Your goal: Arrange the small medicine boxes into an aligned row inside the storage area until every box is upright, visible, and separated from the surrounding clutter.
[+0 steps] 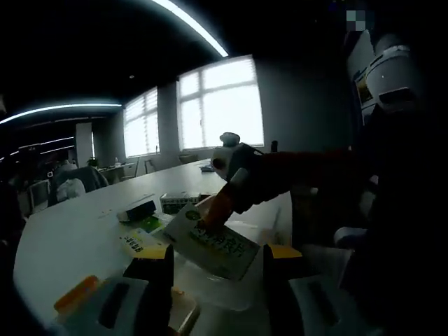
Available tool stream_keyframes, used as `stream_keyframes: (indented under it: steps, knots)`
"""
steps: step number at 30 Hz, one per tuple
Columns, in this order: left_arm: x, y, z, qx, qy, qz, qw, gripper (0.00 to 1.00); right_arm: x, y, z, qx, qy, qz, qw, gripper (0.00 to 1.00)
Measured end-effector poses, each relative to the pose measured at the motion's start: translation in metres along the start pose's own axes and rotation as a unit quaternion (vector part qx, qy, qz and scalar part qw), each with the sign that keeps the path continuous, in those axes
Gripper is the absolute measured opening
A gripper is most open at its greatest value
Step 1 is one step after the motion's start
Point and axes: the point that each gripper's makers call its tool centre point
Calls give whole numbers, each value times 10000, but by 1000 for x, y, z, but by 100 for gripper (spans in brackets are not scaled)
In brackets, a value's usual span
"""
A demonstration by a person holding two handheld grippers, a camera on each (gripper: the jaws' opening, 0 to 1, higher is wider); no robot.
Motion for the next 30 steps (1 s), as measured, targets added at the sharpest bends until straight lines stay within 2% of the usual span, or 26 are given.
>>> stream_keyframes:
  steps: [9,15,17,30]
  knots:
    - [-5,2,-8,-13,-107,-3,9999,51,4,6,6,-134,105,164,9997,18]
    - [-9,6,-10,-76,-186,-3,9998,49,8,8,12,-133,101,295,9994,18]
    - [-12,8,-11,-114,-239,13,9996,47,13,8,14,-70,207,227,9995,18]
    - [-16,11,-15,-125,-293,-78,9995,44,12,12,21,-30,46,658,9978,18]
Point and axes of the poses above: the point that each gripper's makers call its tool centre point, and the gripper's own axes: z roughly forward along the fingers, x roughly to its right, y roughly out of its underside, and after that the axes turned 5 degrees about x, right-handed
